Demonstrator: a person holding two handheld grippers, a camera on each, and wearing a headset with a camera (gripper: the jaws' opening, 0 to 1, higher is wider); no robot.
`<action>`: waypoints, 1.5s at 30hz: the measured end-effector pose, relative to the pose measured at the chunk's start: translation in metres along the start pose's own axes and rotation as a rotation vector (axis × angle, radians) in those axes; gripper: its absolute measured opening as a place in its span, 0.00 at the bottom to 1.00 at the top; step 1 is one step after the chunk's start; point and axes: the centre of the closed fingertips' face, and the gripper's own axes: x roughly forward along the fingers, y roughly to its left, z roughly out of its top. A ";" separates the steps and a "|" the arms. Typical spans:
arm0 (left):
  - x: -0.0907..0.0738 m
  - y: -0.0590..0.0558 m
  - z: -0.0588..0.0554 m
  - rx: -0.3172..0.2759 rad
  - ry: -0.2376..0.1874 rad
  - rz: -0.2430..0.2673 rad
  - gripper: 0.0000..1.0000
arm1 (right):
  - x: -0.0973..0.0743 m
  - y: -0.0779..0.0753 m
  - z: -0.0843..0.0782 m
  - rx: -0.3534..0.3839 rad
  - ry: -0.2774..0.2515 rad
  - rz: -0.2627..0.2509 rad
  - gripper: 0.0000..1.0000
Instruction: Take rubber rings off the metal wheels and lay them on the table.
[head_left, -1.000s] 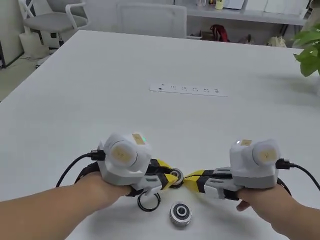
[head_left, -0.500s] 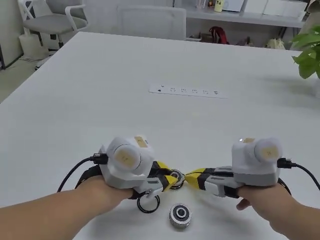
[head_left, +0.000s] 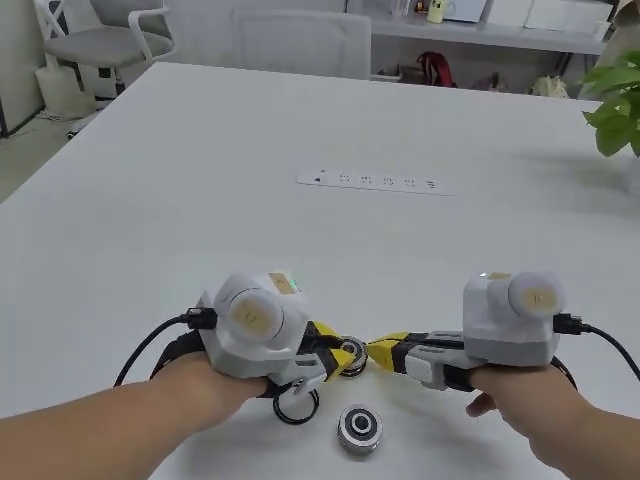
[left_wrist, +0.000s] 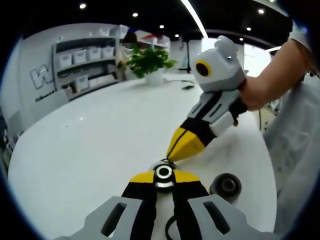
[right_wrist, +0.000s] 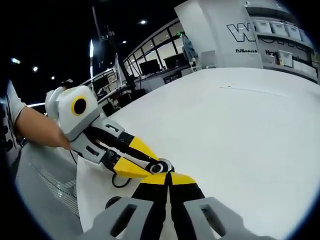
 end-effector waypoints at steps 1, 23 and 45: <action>0.000 0.000 0.000 -0.001 0.000 0.001 0.11 | 0.000 0.000 0.000 0.002 -0.001 -0.002 0.00; 0.001 -0.001 0.000 0.027 0.027 0.007 0.10 | -0.001 0.007 0.001 -0.003 -0.003 0.012 0.00; 0.001 -0.001 0.001 0.027 0.020 0.009 0.11 | -0.003 0.019 0.007 -0.045 -0.012 0.038 0.00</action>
